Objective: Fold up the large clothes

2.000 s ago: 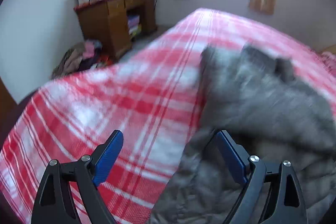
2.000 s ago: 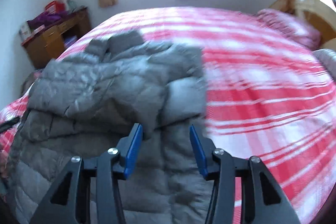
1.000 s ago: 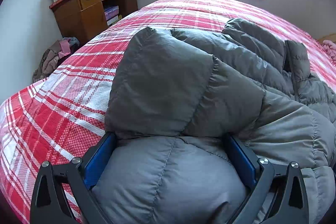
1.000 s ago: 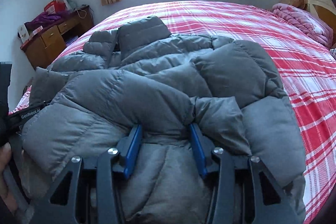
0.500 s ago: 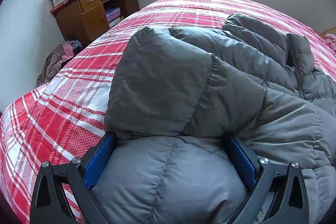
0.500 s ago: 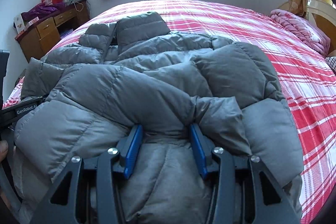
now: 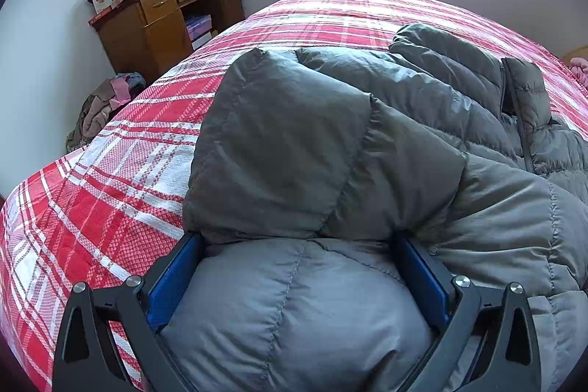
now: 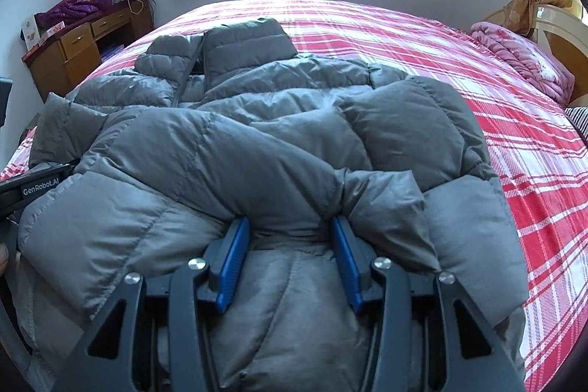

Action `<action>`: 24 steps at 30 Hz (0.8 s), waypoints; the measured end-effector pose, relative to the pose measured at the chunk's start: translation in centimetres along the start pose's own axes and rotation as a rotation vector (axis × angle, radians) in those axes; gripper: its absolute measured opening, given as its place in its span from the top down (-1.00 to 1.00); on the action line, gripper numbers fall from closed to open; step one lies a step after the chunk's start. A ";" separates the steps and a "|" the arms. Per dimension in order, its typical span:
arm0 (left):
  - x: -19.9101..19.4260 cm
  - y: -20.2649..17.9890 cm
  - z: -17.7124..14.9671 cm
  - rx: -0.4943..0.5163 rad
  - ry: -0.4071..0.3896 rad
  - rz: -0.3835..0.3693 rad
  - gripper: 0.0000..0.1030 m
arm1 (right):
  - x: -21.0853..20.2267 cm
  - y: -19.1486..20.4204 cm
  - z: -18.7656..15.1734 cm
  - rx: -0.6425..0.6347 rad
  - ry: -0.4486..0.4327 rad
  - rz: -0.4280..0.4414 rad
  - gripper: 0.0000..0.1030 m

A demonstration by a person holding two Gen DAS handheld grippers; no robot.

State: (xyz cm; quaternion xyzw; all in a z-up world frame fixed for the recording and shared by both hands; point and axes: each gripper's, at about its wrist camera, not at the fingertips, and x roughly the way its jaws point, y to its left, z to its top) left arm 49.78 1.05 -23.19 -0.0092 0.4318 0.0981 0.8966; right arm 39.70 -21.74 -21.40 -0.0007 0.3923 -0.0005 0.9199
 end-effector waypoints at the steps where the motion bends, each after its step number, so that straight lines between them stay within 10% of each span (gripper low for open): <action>1: 0.0 0.0 0.0 0.001 0.000 0.001 -0.98 | 0.0 0.1 0.0 -0.003 0.000 -0.004 0.05; 24: -0.5 -0.7 -0.2 0.014 -0.011 0.023 -0.98 | 0.1 0.9 0.0 -0.044 0.001 -0.064 0.05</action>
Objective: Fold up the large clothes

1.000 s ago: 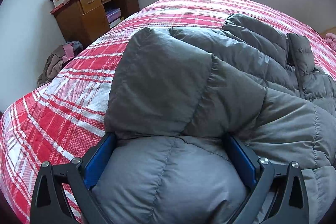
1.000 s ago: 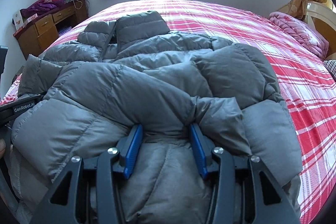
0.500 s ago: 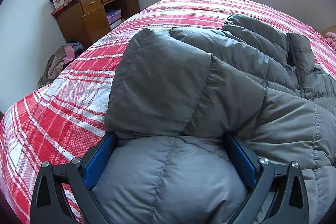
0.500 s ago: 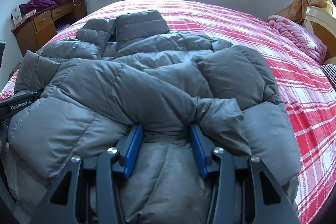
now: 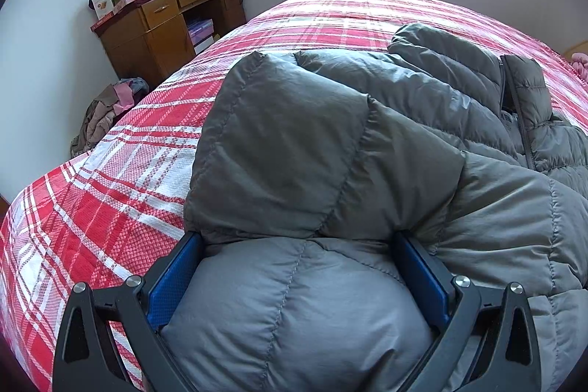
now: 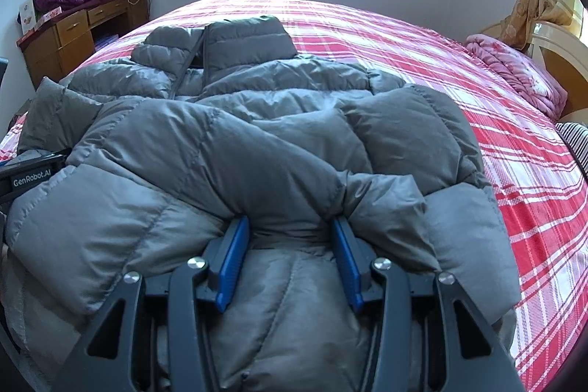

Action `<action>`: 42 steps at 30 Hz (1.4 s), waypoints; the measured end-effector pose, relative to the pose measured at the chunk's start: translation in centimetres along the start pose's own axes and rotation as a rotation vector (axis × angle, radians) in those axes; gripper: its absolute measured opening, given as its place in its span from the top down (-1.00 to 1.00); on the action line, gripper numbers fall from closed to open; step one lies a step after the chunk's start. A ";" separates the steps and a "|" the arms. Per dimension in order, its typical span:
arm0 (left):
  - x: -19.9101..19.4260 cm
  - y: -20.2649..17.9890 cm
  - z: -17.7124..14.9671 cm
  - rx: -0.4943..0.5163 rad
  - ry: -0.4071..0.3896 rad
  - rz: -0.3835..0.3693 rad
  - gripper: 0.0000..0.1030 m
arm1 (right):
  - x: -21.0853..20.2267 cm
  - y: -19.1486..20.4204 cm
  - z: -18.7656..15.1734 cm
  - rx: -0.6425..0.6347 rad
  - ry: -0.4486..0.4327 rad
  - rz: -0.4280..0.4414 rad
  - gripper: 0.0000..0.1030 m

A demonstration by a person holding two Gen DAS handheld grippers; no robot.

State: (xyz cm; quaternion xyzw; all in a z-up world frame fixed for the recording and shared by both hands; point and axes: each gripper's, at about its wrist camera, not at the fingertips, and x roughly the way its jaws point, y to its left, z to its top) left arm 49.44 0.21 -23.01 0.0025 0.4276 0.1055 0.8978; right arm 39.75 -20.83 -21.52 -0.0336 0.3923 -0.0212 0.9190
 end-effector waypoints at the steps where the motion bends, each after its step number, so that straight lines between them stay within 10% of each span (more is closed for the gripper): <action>1: 0.0 0.0 0.0 -0.001 -0.001 -0.001 -0.98 | 0.0 0.0 0.0 0.001 0.000 0.001 0.05; 9: -2.1 1.1 1.7 0.020 0.069 -0.078 -0.98 | -0.2 -0.1 0.6 -0.035 0.036 0.027 -0.01; 14: -6.7 1.8 6.1 0.036 -0.067 -0.169 -0.98 | -2.9 -1.6 3.3 -0.050 0.051 0.156 -0.88; 29: 3.9 -5.0 19.4 -0.046 0.054 -0.183 -0.98 | 5.6 -2.5 18.3 0.067 0.037 0.103 -0.91; 38: 8.8 -7.9 20.3 -0.031 0.129 -0.224 -0.98 | 12.2 0.0 23.2 0.041 0.108 0.081 -0.91; 40: 9.0 -8.3 19.3 0.009 0.120 -0.245 -0.55 | 13.7 0.1 23.1 0.014 0.145 0.057 -0.88; 42: 8.8 -8.3 18.7 0.039 0.142 -0.322 0.28 | 14.4 -0.3 22.3 0.003 0.197 0.113 -0.28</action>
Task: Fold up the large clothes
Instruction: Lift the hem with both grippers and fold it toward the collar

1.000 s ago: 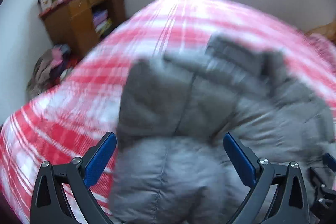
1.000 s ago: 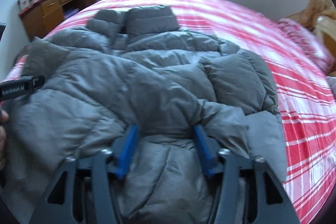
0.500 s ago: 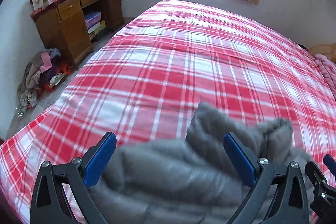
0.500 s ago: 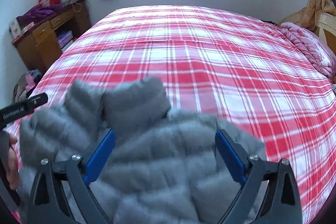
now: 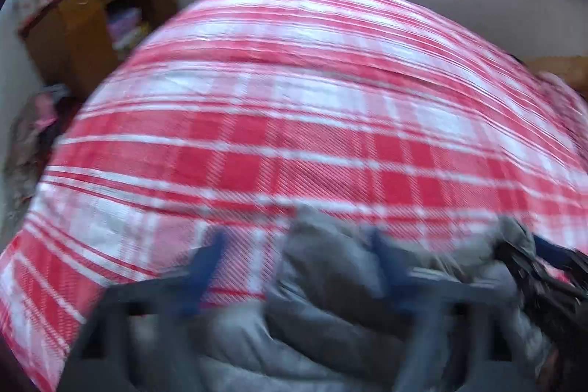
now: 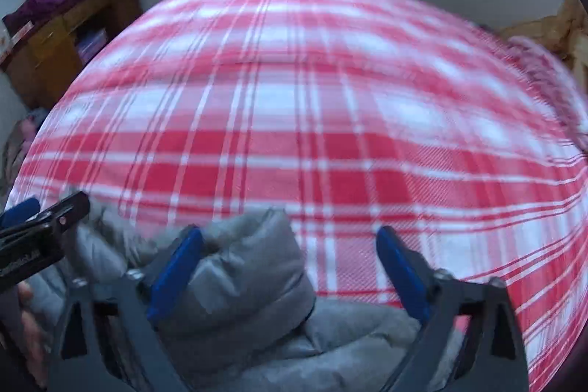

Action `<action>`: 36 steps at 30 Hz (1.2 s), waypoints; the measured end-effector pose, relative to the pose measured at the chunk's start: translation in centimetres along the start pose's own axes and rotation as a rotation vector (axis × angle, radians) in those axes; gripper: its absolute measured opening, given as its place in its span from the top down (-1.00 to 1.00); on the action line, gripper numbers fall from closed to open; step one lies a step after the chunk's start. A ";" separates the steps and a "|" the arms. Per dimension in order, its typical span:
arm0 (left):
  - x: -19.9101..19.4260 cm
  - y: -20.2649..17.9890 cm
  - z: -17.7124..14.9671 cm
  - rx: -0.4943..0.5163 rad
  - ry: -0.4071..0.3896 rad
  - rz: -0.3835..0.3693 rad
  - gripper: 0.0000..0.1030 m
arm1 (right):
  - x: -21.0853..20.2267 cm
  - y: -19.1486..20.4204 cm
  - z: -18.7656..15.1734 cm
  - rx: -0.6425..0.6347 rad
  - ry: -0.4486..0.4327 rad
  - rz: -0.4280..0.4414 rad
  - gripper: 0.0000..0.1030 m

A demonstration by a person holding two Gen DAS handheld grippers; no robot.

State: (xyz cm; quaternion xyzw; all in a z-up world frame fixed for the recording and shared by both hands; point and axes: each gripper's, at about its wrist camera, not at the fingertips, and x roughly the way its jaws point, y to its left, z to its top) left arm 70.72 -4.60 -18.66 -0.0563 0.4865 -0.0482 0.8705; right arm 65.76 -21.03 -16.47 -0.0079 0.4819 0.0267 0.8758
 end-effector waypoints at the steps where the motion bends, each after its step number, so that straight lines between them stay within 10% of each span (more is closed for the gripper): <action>1: -0.3 0.0 -0.2 0.010 0.010 -0.026 0.45 | 0.1 -0.1 -0.4 -0.008 0.020 0.029 0.35; 4: -4.2 -0.2 -1.4 0.077 -0.096 -0.037 0.74 | -2.1 -0.6 -2.3 -0.063 -0.010 0.046 0.77; 12: -13.0 0.0 -9.4 0.211 -0.297 -0.046 0.85 | -10.1 -3.2 -7.6 -0.144 -0.153 0.079 0.86; 23: -6.9 1.5 -13.3 0.164 -0.166 0.028 0.87 | -6.2 -3.9 -14.6 -0.158 -0.147 -0.005 0.89; 29: -10.4 1.5 -13.9 0.204 -0.177 0.083 0.84 | -6.5 -3.9 -15.0 -0.202 -0.152 -0.028 0.86; 32: -14.4 2.1 -14.5 0.232 -0.245 0.090 0.07 | -7.8 -5.2 -15.3 -0.196 -0.168 -0.015 0.11; 33: -15.6 2.5 -14.4 0.222 -0.279 0.103 -0.60 | -8.3 -5.7 -15.5 -0.186 -0.169 -0.002 0.06; 34: -16.3 2.7 -14.1 0.213 -0.312 0.110 -0.84 | -8.8 -6.2 -15.7 -0.182 -0.172 0.011 0.04; 36: -18.8 3.1 -13.4 0.200 -0.433 0.118 -0.84 | -9.8 -6.9 -16.1 -0.184 -0.165 0.015 0.04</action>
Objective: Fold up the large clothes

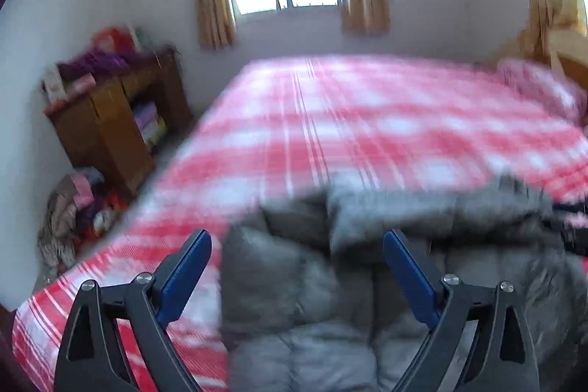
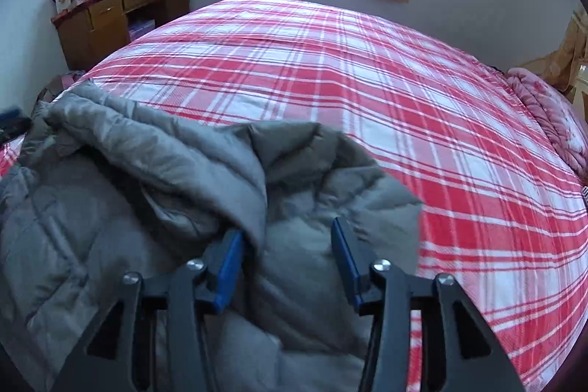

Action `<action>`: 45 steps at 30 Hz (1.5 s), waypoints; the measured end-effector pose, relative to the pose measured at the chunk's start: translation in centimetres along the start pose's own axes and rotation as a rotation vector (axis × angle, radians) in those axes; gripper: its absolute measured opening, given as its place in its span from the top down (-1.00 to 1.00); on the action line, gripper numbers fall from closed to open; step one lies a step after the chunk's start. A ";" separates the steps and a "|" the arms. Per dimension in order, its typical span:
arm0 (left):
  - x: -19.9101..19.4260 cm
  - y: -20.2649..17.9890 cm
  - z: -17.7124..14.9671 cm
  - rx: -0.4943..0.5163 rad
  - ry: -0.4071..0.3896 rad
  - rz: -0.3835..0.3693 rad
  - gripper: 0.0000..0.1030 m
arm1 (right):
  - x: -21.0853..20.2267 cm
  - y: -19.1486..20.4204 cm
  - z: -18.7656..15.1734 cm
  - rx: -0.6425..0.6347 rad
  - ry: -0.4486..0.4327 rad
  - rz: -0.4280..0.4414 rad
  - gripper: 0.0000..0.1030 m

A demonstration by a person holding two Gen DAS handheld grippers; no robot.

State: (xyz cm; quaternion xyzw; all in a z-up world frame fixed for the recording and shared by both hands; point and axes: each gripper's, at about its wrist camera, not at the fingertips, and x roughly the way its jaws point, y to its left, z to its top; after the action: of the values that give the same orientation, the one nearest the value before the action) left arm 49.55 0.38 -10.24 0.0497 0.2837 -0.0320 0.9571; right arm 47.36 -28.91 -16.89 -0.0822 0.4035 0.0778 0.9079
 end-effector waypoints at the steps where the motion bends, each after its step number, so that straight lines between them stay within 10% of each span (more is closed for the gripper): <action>1: -0.1 -0.1 0.6 0.005 -0.012 0.010 -0.84 | -0.4 -0.2 0.0 0.000 -0.001 -0.005 0.05; 13: 9.8 -6.1 0.9 0.064 0.131 0.178 -0.85 | -1.5 3.3 6.2 0.158 -0.136 0.068 0.05; 21: 12.7 -6.7 -2.9 0.048 0.231 0.118 -0.85 | 5.4 5.1 3.2 0.118 -0.019 0.062 0.05; 45: 14.8 -6.1 -3.9 -0.011 0.296 0.086 -0.98 | 7.9 5.3 2.4 0.103 0.030 -0.001 0.04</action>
State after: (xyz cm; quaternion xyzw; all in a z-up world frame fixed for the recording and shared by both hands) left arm 59.30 -5.76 -22.08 0.0606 0.4193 0.0183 0.9056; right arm 53.23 -22.59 -21.63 -0.0365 0.4204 0.0555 0.9049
